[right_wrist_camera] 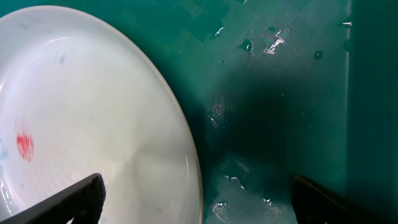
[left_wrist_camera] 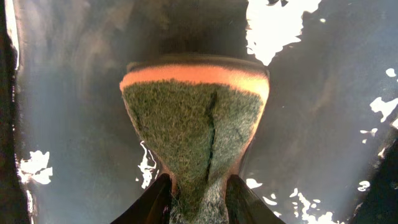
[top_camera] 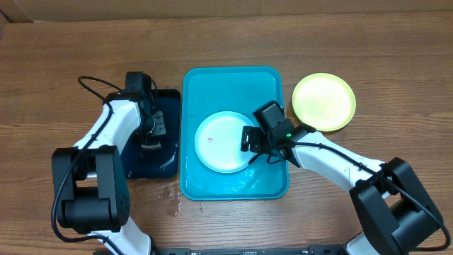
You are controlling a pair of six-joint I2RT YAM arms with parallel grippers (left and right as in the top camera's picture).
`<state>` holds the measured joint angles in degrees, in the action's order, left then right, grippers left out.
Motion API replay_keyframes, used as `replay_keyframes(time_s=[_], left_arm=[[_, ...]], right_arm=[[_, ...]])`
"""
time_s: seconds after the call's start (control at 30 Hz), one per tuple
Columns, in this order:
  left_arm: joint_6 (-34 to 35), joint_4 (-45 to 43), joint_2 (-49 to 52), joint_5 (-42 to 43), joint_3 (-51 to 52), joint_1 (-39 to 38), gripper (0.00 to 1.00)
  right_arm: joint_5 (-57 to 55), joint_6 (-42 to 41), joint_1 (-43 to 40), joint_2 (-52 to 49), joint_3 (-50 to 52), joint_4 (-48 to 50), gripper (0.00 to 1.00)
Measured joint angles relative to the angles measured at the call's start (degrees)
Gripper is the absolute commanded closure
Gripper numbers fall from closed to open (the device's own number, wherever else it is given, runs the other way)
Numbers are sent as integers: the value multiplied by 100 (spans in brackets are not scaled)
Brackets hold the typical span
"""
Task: Clean dirty plates on tray and stack at the side
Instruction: 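Lift the sponge and carry it right onto the white plate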
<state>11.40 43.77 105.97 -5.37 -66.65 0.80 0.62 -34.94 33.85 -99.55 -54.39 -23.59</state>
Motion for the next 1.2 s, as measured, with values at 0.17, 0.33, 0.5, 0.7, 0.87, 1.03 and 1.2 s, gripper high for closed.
replay_keyframes(time_s=[0.17,0.33,0.5,0.7,0.87,1.03,1.2], left_arm=[[22,-15,0,0,0,0,91],[39,-66,0,0,26,7,95],[42,-448,-26,0,295,7,96],[42,-584,-120,2,439,7,96],[42,-37,-133,79,197,7,96],[44,444,-428,175,-186,7,96],[44,494,-1388,374,-616,7,96]], right_arm=[[2,4,0,0,0,0,4],[0,2,0,0,0,2,4],[0,2,0,0,0,9,6],[2,2,0,0,0,37,16],[4,-74,0,0,0,-59,31],[103,-144,0,0,7,-87,52],[190,-297,2,0,81,48,83]])
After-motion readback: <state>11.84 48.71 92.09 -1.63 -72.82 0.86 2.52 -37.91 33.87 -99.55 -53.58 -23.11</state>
